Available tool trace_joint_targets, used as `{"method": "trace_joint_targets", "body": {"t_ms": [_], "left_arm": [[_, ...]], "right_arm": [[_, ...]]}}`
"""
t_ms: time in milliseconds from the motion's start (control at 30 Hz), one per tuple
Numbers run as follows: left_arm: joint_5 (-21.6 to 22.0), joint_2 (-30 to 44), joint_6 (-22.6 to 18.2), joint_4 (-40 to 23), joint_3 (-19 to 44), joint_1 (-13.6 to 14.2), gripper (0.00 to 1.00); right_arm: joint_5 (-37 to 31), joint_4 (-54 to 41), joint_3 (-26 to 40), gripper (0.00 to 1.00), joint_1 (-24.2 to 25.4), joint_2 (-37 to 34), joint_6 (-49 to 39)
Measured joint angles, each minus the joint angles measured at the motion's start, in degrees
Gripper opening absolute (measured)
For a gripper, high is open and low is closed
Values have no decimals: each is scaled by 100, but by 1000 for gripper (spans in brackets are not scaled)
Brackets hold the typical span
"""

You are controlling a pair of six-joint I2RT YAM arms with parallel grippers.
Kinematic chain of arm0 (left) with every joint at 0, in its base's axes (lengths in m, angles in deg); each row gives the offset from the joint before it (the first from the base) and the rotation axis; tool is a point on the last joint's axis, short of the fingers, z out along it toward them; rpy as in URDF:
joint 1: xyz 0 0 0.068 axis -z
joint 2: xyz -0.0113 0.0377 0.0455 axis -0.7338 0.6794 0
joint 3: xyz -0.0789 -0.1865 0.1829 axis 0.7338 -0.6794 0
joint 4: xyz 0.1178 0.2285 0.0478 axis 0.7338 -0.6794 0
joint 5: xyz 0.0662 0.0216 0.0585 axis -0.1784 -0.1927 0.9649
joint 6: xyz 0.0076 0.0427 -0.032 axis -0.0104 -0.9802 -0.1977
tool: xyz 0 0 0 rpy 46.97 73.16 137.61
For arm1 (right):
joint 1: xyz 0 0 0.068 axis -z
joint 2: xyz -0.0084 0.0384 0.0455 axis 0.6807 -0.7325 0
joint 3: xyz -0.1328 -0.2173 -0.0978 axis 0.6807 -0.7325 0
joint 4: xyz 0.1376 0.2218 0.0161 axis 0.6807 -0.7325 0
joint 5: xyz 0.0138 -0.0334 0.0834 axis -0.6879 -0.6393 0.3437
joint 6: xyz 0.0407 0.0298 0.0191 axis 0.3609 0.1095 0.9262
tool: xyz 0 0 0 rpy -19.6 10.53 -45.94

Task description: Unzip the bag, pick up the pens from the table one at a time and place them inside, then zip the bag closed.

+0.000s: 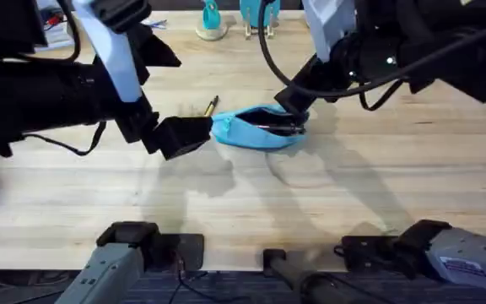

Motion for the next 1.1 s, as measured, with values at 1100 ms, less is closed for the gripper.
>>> {"method": "trace_joint_targets", "body": {"t_ms": [1100], "left_arm": [[1216, 1059, 1115, 9, 0, -242, 993]], "right_arm": [[-76, -4, 0, 998, 0, 0, 19]]}}
